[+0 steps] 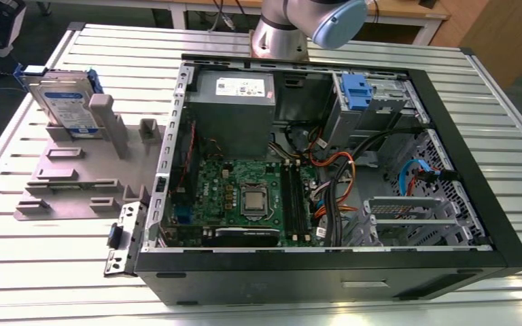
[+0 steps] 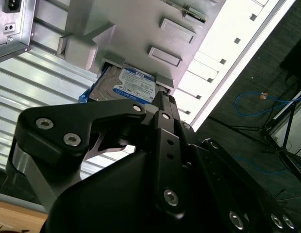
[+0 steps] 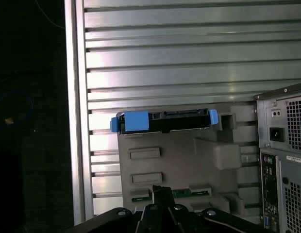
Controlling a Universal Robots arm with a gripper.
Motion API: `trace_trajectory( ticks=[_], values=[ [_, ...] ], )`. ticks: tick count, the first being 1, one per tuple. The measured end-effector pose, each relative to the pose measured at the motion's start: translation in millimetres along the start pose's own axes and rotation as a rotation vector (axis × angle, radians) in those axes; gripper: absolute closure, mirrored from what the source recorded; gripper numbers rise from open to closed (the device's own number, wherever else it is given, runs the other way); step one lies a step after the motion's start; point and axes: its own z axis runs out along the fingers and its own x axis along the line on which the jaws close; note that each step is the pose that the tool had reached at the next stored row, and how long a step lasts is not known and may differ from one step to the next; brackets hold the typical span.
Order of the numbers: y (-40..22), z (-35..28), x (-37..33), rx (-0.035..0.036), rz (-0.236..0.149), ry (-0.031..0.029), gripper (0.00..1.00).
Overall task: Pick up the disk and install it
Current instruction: 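Reach for the disk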
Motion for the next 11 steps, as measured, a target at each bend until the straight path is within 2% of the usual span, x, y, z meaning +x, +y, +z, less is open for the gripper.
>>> trace_trajectory(
  ticks=[11],
  values=[
    [-0.6, -0.2, 8.0, 0.0000, 0.000, 0.0000, 0.89]
  ],
)
